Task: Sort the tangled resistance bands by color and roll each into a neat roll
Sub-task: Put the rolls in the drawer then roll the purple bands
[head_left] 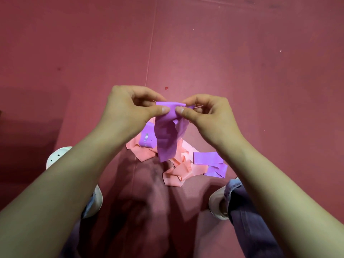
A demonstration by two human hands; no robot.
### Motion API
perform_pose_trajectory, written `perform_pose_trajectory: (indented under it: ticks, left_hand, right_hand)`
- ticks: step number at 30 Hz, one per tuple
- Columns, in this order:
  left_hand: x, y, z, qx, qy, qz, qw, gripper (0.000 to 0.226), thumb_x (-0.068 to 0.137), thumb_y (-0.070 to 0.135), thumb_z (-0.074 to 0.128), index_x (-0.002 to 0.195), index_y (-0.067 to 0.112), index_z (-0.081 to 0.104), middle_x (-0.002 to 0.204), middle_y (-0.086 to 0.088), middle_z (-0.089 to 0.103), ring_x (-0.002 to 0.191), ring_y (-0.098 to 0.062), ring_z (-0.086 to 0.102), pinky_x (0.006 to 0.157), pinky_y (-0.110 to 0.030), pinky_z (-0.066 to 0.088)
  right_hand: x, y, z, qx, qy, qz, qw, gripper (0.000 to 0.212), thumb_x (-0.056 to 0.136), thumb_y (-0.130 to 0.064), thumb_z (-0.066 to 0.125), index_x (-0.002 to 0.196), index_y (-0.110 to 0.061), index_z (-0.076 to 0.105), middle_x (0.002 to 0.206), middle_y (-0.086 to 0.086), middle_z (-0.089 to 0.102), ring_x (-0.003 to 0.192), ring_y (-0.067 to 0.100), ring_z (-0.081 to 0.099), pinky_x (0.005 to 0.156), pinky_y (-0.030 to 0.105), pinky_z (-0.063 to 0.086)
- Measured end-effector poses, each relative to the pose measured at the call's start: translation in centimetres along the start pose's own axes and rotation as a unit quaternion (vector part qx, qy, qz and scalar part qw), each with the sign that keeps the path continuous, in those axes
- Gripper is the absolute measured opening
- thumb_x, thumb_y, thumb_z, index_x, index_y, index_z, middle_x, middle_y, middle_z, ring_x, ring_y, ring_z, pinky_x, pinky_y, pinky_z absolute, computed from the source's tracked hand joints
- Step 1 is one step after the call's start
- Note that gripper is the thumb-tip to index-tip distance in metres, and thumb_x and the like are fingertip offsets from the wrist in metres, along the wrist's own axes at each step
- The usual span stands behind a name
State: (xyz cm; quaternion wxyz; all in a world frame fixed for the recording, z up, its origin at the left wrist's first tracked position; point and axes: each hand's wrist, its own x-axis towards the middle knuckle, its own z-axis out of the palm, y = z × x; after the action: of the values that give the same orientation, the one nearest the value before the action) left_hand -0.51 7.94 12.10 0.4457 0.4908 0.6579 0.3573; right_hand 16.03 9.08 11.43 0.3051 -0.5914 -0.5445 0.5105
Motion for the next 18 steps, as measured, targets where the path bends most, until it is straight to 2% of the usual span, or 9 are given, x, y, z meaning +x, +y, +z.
perform_pose_trajectory:
  ticks: [4,6,7,8,12,18]
  left_hand:
    - [0.27,-0.32,0.06,0.003,0.026,-0.015,1.000,0.024,0.070,0.013,0.083,0.091,0.016,0.073,0.078,-0.003,0.061,0.062,-0.010,0.052,0.060,-0.011,0.045]
    - [0.30,-0.35,0.04,0.005,0.026,-0.021,0.999,0.025,0.071,0.014,0.083,0.094,0.014,0.073,0.091,-0.007,0.069,0.080,-0.020,0.064,0.079,-0.025,0.054]
    - [0.26,-0.27,0.05,0.005,0.020,-0.024,1.000,0.024,0.072,0.013,0.082,0.094,0.012,0.073,0.095,-0.009,0.071,0.089,-0.025,0.067,0.085,-0.033,0.055]
    - [0.19,-0.19,0.10,0.002,0.015,-0.024,1.000,0.022,0.073,0.011,0.081,0.094,0.011,0.072,0.096,-0.012,0.071,0.091,-0.026,0.067,0.086,-0.035,0.055]
    - [0.10,-0.14,0.31,-0.012,0.014,-0.023,1.000,0.012,0.078,0.006,0.076,0.089,0.005,0.071,0.092,-0.019,0.071,0.076,-0.016,0.062,0.070,-0.020,0.051]
    - [0.05,0.00,0.37,-0.021,0.011,-0.014,1.000,0.009,0.079,0.005,0.075,0.077,0.007,0.067,0.078,-0.011,0.067,0.066,-0.011,0.058,0.060,-0.015,0.046]
  right_hand:
    - [0.05,-0.21,0.04,0.026,0.007,0.008,1.000,0.016,0.082,-0.011,0.072,0.070,-0.017,0.065,0.040,-0.016,0.051,0.041,-0.002,0.048,0.050,0.012,0.041]
    - [0.13,-0.28,-0.07,0.049,0.015,0.011,0.999,0.019,0.082,-0.012,0.072,0.066,-0.018,0.065,0.047,-0.014,0.058,0.047,-0.001,0.053,0.055,0.017,0.047]
    - [0.12,-0.34,-0.11,0.058,0.018,0.010,0.998,0.020,0.082,-0.013,0.072,0.065,-0.019,0.065,0.050,-0.012,0.060,0.049,0.001,0.053,0.056,0.018,0.048]
    - [0.08,-0.40,-0.13,0.064,0.020,0.009,0.998,0.020,0.082,-0.013,0.072,0.064,-0.019,0.065,0.051,-0.011,0.061,0.050,0.002,0.054,0.056,0.019,0.048]
    - [-0.05,-0.66,-0.12,0.078,0.021,0.011,0.997,0.019,0.084,-0.013,0.071,0.065,-0.018,0.067,0.053,-0.010,0.063,0.054,0.004,0.054,0.056,0.018,0.048]
    - [-0.12,-0.86,-0.13,0.082,0.024,0.017,0.996,0.015,0.084,-0.013,0.070,0.070,-0.019,0.067,0.064,-0.002,0.061,0.064,0.009,0.053,0.064,0.024,0.048]
